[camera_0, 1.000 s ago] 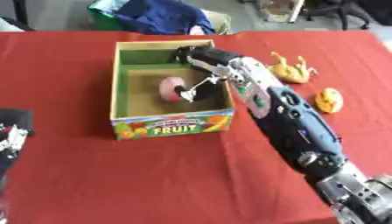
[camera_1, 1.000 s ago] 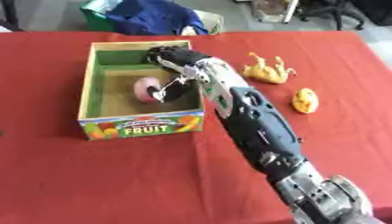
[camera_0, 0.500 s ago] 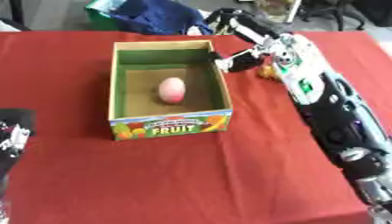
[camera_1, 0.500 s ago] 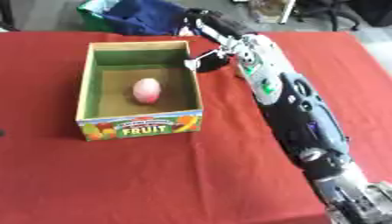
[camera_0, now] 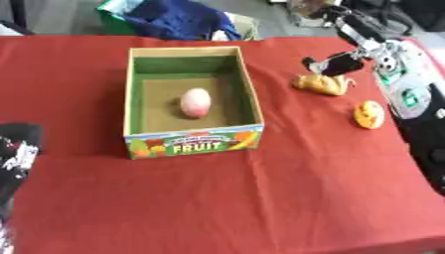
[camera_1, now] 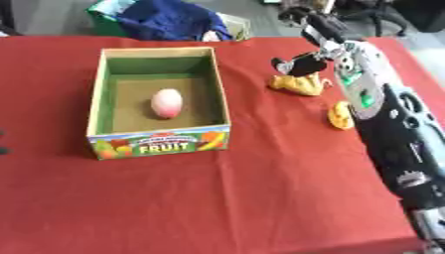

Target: Pick up objects on the table and place them in the box.

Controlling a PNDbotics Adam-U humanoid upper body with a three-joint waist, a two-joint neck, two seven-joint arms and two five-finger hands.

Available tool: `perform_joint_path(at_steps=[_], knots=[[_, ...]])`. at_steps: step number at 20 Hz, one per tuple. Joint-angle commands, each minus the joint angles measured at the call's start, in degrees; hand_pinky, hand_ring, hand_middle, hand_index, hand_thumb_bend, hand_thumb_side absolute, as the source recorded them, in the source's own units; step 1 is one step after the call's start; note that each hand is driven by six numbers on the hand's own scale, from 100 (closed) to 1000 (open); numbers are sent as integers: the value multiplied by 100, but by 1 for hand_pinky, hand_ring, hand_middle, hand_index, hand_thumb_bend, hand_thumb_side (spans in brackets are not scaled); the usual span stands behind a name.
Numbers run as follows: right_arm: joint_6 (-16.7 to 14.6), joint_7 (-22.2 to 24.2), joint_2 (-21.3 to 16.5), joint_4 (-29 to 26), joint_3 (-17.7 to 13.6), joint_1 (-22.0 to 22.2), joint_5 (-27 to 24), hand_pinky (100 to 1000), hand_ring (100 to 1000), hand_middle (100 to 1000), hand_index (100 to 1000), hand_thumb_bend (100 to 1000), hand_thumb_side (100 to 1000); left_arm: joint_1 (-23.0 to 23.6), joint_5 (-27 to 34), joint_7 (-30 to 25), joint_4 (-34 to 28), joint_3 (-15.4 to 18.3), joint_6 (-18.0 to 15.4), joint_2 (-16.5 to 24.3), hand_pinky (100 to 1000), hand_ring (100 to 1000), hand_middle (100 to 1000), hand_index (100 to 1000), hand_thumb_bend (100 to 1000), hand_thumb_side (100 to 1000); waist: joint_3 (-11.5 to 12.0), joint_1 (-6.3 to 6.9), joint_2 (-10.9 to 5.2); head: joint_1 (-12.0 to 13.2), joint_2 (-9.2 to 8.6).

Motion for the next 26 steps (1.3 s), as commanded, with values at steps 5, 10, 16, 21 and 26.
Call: perform_joint_path(at_steps=[5, 10, 16, 21, 26], knots=[[126, -273, -176, 1101, -221, -303, 480, 885, 941, 944, 950, 381, 275, -35, -9, 10, -79, 44, 3, 124, 553, 689, 515, 619, 553, 422, -11, 48, -125, 13, -3], [178, -461, -79, 1628, -260, -476, 644, 886, 940, 941, 949, 374, 308, -36, -4, 7, -85, 40, 9, 114, 553, 689, 515, 620, 552, 422, -5, 71, -133, 15, -7], [149, -344, 24, 2037, -215, -618, 846, 902, 951, 945, 955, 409, 356, -41, -1, 5, -89, 37, 14, 112, 554, 689, 515, 620, 552, 422, 14, 80, -128, 14, -12], [130, -289, 117, 2245, -170, -716, 1198, 912, 958, 948, 957, 442, 365, -51, 2, 1, -92, 32, 19, 108, 554, 689, 515, 620, 551, 423, 28, 97, -123, 11, -19], [226, -514, 212, 2460, -191, -818, 1552, 913, 953, 940, 956, 449, 324, -62, 8, -4, -99, 27, 27, 99, 554, 690, 515, 621, 551, 423, 43, 129, -120, 9, -36]])
